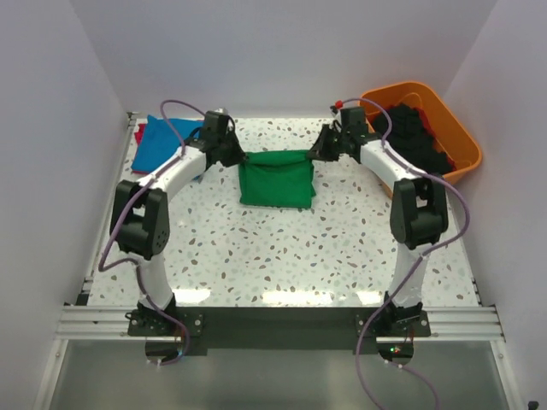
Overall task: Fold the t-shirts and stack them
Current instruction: Fold the tshirt, then neatly place the folded tshirt to the corner
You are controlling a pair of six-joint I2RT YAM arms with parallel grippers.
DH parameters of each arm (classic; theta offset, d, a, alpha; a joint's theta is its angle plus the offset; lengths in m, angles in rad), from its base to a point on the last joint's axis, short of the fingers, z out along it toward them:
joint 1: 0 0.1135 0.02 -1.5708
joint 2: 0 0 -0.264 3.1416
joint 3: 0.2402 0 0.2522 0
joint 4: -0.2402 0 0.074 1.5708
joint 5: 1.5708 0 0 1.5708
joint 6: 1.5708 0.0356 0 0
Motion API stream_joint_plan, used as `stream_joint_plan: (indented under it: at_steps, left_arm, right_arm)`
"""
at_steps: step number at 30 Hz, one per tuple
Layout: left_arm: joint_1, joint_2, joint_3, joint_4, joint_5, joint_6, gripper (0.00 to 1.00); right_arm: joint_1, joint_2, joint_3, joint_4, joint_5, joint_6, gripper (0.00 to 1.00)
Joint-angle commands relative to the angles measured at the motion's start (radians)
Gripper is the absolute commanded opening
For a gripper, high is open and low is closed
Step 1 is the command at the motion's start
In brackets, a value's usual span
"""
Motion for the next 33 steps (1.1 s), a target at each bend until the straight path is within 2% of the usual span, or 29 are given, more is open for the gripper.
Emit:
stream_joint_plan:
  at_steps: [1, 4, 5, 6, 7, 8, 9, 11, 12, 14, 16, 18, 20, 22, 24, 29, 31, 33]
  left_arm:
    - [0.048, 0.107, 0.103, 0.009, -0.058, 0.029, 0.00]
    - [0.062, 0.208, 0.181, 0.005, -0.125, 0.026, 0.00]
    - [0.074, 0.234, 0.231, 0.002, -0.130, 0.027, 0.07]
    - [0.080, 0.259, 0.259, -0.007, -0.129, 0.027, 0.46]
    - [0.085, 0.294, 0.284, -0.020, -0.106, 0.039, 0.71]
    - [0.090, 0.302, 0.317, -0.020, -0.101, 0.047, 0.99]
    - [0.088, 0.305, 0.325, -0.018, -0.099, 0.061, 1.00]
    - [0.088, 0.276, 0.309, 0.005, -0.086, 0.070, 1.00]
    - [0.087, 0.259, 0.292, 0.014, -0.087, 0.072, 1.00]
    - [0.081, 0.196, 0.194, 0.045, -0.057, 0.079, 1.00]
    - [0.077, 0.129, 0.078, 0.098, -0.049, 0.086, 1.00]
    - [0.077, 0.098, 0.027, 0.121, -0.038, 0.095, 1.00]
    - [0.077, 0.098, -0.010, 0.117, -0.006, 0.107, 1.00]
    - [0.071, 0.108, -0.024, 0.114, 0.017, 0.129, 1.00]
    - [0.067, 0.131, -0.018, 0.092, 0.025, 0.147, 1.00]
    - [0.047, 0.182, 0.011, 0.080, 0.000, 0.168, 1.00]
    - [0.044, 0.225, 0.035, 0.054, 0.002, 0.175, 0.97]
    - [0.035, 0.257, 0.046, 0.034, -0.006, 0.178, 0.88]
  right_arm:
    - [-0.018, 0.127, 0.112, 0.080, -0.078, -0.006, 0.00]
    - [-0.018, 0.270, 0.238, 0.082, -0.104, -0.012, 0.00]
    - [-0.020, 0.302, 0.314, 0.070, -0.096, -0.014, 0.01]
    - [-0.018, 0.339, 0.354, 0.033, -0.089, -0.018, 0.19]
    - [-0.020, 0.365, 0.393, 0.013, -0.092, -0.021, 0.30]
    - [-0.018, 0.400, 0.458, -0.004, -0.096, -0.026, 0.51]
    - [-0.018, 0.407, 0.482, -0.011, -0.096, -0.030, 0.57]
    - [-0.017, 0.393, 0.519, -0.010, -0.096, -0.035, 0.80]
    - [-0.017, 0.381, 0.520, -0.022, -0.092, -0.043, 0.84]
    - [-0.011, 0.320, 0.473, -0.019, -0.075, -0.056, 0.99]
    - [0.001, 0.271, 0.394, -0.018, -0.032, -0.086, 0.99]
    - [0.011, 0.196, 0.333, -0.039, -0.019, -0.121, 0.99]
    - [0.031, 0.124, 0.191, -0.019, -0.003, -0.139, 0.99]
    - [0.064, -0.004, 0.018, 0.016, 0.039, -0.152, 0.99]
    - [0.092, -0.123, -0.081, 0.042, 0.072, -0.171, 0.99]
    - [0.152, -0.308, -0.384, 0.106, 0.125, -0.124, 0.99]
    - [0.155, -0.402, -0.488, 0.119, 0.135, -0.106, 0.99]
    - [0.155, -0.466, -0.549, 0.125, 0.154, -0.090, 0.99]
